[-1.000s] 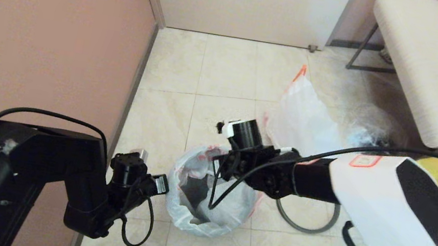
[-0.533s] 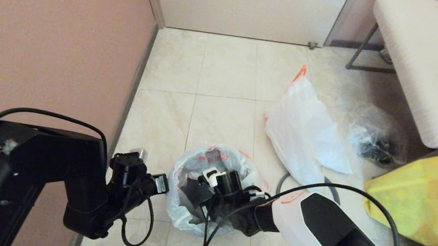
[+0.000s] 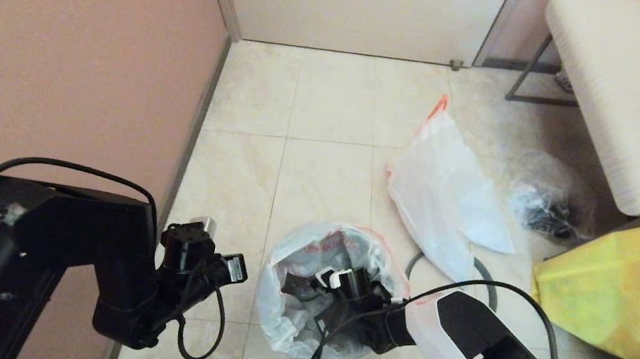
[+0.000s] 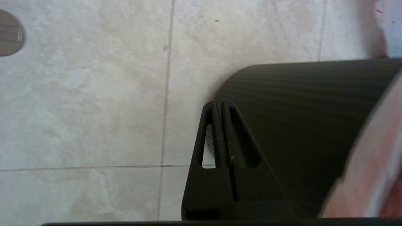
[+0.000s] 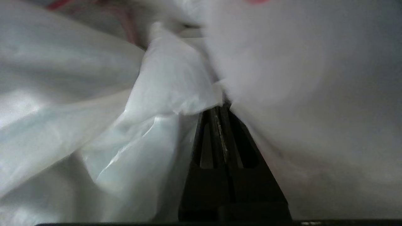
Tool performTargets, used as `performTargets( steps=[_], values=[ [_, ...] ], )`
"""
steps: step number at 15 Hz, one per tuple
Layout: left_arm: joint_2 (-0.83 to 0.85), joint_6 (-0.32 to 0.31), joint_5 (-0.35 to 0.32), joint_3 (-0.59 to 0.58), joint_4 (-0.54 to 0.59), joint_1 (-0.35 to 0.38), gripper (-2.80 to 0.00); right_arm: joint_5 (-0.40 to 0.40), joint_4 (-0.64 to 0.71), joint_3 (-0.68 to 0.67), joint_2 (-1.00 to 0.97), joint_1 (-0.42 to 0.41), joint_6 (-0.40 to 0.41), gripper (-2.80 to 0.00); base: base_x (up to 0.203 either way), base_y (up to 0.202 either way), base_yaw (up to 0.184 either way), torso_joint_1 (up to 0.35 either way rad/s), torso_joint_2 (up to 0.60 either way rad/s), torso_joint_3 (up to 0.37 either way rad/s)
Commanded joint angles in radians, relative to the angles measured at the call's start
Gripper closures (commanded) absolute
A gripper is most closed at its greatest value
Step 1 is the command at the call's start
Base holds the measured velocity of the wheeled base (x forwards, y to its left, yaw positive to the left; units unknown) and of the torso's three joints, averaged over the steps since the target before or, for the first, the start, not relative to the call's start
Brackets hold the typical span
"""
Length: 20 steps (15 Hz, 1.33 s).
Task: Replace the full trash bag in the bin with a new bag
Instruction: Put the new garbage bag on the trash can, then place the trash can ring on the trash can
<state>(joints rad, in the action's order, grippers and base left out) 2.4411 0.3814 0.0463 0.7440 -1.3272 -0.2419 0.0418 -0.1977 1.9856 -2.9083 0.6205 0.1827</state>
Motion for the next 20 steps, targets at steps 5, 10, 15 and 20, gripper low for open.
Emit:
performTargets(
  steps=[5, 10, 15, 20],
  values=[
    [0.001, 0.002, 0.001, -0.003, -0.026, 0.001, 0.00, -0.011, 0.004, -0.226, 0.376, 0.090, -0.180, 0.00, 0.000, 0.000, 0.000, 0.000, 0.00, 0.000],
    [0.006, 0.000, 0.001, -0.002, -0.024, 0.001, 0.00, -0.020, 0.018, -0.662, 0.820, 0.048, -0.351, 0.00, 0.000, 0.000, 0.000, 0.000, 0.00, 0.000],
    [0.009, -0.011, 0.003, -0.004, -0.025, -0.008, 0.00, -0.023, 0.008, -0.939, 0.898, -0.407, -0.351, 0.00, 0.000, 0.000, 0.000, 0.000, 0.00, 0.000],
    [0.017, -0.019, 0.009, -0.005, -0.026, -0.010, 0.00, -0.035, -0.175, -0.840, 0.463, -0.652, -0.146, 0.00, 0.000, 0.000, 0.000, 0.000, 0.00, 0.000]
  ],
)
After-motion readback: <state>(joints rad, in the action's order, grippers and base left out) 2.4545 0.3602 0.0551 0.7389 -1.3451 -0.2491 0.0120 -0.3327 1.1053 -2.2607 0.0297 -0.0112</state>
